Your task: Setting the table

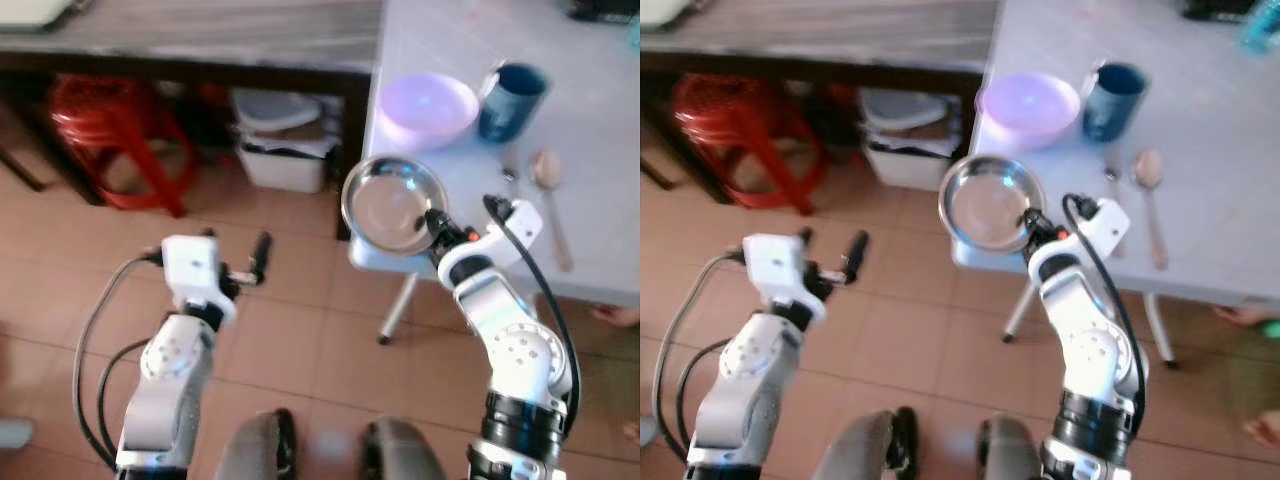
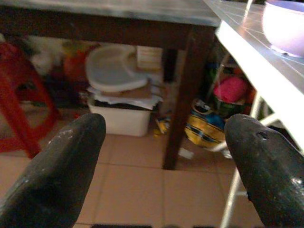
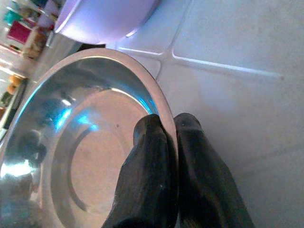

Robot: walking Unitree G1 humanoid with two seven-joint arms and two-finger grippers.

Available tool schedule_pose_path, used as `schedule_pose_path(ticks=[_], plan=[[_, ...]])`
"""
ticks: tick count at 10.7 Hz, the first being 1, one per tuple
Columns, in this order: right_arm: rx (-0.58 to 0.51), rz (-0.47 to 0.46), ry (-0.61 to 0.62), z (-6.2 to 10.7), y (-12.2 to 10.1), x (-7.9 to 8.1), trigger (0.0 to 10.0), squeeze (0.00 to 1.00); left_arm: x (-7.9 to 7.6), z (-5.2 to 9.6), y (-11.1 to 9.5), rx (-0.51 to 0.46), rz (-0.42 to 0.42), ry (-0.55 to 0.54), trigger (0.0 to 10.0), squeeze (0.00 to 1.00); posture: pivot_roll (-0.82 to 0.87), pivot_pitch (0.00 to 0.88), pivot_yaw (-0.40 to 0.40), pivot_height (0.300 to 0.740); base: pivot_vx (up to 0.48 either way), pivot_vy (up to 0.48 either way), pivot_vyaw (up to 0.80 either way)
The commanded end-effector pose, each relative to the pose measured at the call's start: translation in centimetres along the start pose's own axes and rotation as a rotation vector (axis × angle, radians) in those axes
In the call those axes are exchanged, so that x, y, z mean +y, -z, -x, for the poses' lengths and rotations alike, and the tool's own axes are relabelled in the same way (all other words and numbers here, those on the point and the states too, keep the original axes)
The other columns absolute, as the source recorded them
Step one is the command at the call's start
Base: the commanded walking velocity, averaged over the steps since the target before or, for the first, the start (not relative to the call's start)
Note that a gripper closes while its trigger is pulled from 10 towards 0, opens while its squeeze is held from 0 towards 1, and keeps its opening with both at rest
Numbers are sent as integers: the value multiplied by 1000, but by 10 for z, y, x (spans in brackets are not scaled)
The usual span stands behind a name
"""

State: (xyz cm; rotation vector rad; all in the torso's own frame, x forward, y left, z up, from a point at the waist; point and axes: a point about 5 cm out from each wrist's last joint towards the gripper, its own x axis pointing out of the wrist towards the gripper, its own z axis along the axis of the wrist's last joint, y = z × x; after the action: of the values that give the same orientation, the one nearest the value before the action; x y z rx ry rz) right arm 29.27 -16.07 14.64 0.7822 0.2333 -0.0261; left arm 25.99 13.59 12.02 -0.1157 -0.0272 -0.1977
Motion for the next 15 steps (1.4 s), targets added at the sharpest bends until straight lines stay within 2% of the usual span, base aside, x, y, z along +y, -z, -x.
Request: schedule_pose_path(ticks=[1,5,7,8,10,11,13,15], plan=[[112,9,119,2,24,-24,0,0,-1,-1,4,10,-6,-10,10000,0,-43,165,54,740,0,480,0],[3,172,8,3,22,-12,0,0,-2,-20,0,-39,-21,-24,10000,0,-37,140,51,740,81,441,0],[-45,183,-23,1,21,-6,0,0,-5,-26,-1,-49,-14,-17,10000,0,-37,131,55,740,360,317,0],[-95,207,-48,0,15,0,0,0,-5,-29,-1,-54,-11,-15,10000,0,-39,123,59,740,360,319,0],[-224,348,-77,0,-5,8,0,0,-5,-31,-1,-63,-4,-14,10000,0,-45,118,57,740,360,319,0],[-288,443,-63,2,-13,6,0,0,-5,-32,-1,-66,-4,-15,10000,0,-49,114,55,740,360,319,0],[-305,472,-34,5,-14,-2,0,0,-8,-34,-1,-73,-4,-13,10000,0,-55,109,54,740,358,319,0],[-325,505,-53,5,-13,2,0,0,-10,-35,-1,-74,-1,1,10000,0,-61,105,58,740,358,319,0]])
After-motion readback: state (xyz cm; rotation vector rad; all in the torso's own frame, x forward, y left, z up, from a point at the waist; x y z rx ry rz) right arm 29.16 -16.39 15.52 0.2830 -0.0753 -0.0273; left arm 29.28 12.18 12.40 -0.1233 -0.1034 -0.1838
